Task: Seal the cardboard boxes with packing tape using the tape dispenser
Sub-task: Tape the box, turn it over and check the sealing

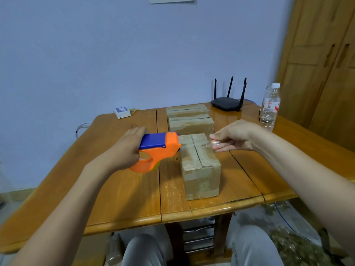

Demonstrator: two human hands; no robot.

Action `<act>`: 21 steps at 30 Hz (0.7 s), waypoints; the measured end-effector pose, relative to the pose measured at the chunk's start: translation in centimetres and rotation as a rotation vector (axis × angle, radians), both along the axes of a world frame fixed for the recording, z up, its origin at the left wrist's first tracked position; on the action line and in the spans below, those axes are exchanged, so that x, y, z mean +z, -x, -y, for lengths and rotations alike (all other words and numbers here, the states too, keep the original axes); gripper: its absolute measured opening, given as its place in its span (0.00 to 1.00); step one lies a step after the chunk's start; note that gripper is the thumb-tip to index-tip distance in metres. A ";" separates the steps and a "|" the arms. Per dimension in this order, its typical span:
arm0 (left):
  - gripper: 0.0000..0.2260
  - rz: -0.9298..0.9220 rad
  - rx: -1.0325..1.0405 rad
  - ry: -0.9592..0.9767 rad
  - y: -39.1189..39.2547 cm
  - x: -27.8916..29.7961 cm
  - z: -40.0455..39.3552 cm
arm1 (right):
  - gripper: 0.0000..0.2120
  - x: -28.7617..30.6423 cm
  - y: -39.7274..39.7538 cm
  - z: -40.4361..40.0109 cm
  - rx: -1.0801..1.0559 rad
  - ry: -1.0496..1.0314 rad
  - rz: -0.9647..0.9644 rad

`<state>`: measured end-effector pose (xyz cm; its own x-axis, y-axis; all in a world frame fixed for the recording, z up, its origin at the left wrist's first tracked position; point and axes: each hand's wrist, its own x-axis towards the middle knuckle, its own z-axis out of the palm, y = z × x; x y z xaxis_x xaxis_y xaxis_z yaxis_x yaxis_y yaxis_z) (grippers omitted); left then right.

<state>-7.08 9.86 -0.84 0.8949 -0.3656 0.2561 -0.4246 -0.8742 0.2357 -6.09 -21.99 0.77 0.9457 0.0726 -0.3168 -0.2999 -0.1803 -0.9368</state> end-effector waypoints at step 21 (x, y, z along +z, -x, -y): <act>0.20 -0.094 -0.049 0.018 2.4 -0.2 0.1 | 0.11 -0.3 2.3 1.6 -0.012 -0.045 0.008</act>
